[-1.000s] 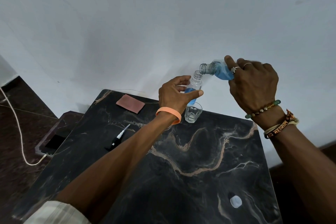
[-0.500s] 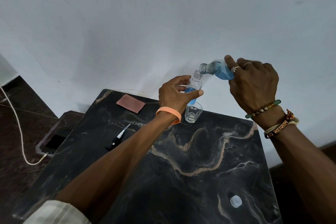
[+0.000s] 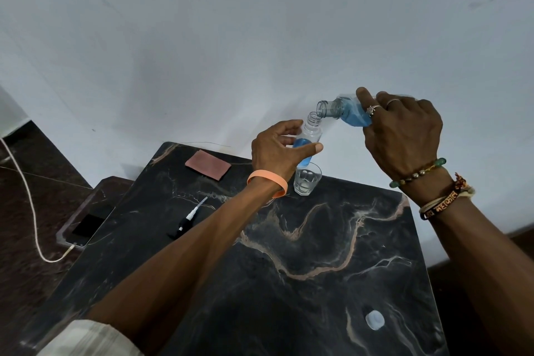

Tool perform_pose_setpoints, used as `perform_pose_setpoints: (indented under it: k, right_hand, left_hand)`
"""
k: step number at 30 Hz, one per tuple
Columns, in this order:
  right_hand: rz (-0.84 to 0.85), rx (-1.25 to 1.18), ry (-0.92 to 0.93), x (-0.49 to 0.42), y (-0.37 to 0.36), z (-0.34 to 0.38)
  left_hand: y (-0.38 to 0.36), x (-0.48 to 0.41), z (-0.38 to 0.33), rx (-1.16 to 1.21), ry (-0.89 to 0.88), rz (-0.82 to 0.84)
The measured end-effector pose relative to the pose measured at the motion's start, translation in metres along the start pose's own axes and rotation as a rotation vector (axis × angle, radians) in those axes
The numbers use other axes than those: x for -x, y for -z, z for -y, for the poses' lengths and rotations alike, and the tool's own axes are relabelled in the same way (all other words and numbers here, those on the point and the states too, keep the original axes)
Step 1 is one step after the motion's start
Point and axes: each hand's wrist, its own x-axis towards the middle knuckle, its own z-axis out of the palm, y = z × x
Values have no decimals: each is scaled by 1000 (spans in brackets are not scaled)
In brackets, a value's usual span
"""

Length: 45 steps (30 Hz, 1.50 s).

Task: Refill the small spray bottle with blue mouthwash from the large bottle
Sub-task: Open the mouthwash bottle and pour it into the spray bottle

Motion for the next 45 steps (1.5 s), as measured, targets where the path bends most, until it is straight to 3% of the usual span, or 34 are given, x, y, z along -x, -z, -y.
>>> perform_pose_setpoints:
  k: [45]
  right_hand:
    - [4, 6, 4, 1, 8, 2]
  left_hand:
    - [3, 6, -6, -7, 12, -8]
